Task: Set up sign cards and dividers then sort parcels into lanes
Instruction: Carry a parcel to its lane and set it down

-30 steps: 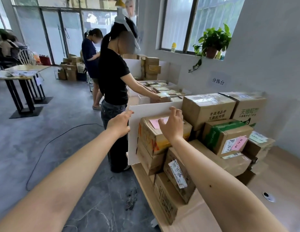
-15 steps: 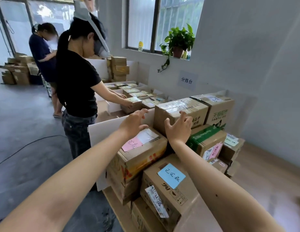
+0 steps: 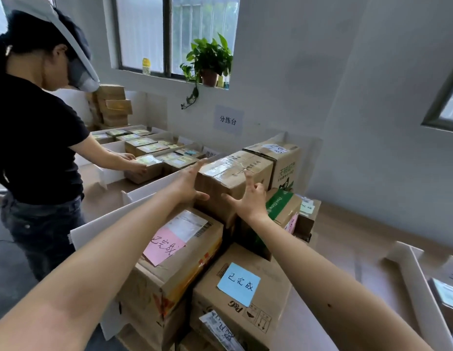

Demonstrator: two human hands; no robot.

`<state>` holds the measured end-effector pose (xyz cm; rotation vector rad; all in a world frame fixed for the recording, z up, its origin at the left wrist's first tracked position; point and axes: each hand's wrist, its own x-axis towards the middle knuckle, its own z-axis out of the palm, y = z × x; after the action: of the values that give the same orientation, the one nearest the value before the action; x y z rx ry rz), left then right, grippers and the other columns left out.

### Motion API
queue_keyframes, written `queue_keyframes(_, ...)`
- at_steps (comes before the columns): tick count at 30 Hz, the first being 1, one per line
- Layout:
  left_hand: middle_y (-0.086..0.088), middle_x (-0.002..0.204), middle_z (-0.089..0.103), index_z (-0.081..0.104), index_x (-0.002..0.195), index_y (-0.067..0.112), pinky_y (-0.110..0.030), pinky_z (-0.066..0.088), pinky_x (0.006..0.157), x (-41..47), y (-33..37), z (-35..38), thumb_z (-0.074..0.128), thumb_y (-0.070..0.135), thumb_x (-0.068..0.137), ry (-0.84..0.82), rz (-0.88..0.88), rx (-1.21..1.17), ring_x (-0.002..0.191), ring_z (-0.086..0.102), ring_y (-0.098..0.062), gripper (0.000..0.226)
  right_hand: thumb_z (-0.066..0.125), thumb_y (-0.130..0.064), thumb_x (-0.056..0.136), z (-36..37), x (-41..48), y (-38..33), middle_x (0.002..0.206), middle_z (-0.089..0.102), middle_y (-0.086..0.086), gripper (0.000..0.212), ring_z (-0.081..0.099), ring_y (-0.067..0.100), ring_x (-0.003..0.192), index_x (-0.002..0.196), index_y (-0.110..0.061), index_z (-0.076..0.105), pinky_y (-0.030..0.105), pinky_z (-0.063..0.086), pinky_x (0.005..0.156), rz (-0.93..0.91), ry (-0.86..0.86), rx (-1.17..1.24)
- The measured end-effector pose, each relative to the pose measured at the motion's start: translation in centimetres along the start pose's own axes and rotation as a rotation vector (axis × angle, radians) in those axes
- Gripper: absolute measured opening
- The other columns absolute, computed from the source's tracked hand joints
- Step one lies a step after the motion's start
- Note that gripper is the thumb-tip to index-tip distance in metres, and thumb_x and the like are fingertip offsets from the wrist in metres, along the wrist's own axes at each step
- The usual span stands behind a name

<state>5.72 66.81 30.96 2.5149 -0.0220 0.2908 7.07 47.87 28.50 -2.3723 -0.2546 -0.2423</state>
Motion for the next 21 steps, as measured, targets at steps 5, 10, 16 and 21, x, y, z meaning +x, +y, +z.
queue_keyframes(5,-0.011,0.151,0.032,0.021,0.149,0.029,-0.037,0.03,0.109,1.8,-0.3,-0.3,0.084,0.015,0.068,-0.036,0.055,-0.019,0.139,0.029,-0.028,0.104,0.072,-0.047,0.08,0.4,0.4,-0.5,0.138,0.039,0.024,0.09,0.033,0.036,0.132,0.149,-0.032,0.017,0.045,0.032,0.11,0.01,-0.018,0.015)
queue_keyframes(10,-0.008,0.15,0.033,0.028,0.148,0.022,-0.027,0.029,0.107,2.7,-0.5,-0.2,0.084,0.013,0.068,-0.067,0.104,-0.038,0.138,0.031,-0.024,0.097,0.071,-0.045,0.081,1.1,0.2,-1.4,0.135,0.046,0.022,0.089,0.044,0.035,0.126,0.15,-0.031,0.017,0.043,0.038,0.106,0.046,-0.019,0.023)
queue_keyframes(16,-0.004,0.15,0.035,0.036,0.143,0.03,-0.035,0.033,0.11,3.3,-0.7,0.3,0.085,0.023,0.066,-0.131,0.032,-0.12,0.135,0.035,-0.025,0.092,0.07,-0.039,0.084,1.8,-0.7,-1.5,0.134,0.051,0.02,0.079,0.048,0.036,0.125,0.148,-0.027,0.026,0.042,0.04,0.107,0.064,0.022,0.031)
queue_keyframes(21,-0.002,0.15,0.035,0.043,0.139,0.028,-0.039,0.031,0.111,3.0,-1.2,0.4,0.087,0.026,0.064,-0.136,-0.006,-0.267,0.137,0.032,-0.025,0.087,0.071,-0.034,0.084,1.9,-1.3,-2.3,0.138,0.051,0.017,0.076,0.046,0.034,0.129,0.148,-0.021,0.032,0.041,0.038,0.11,0.078,0.089,0.108)
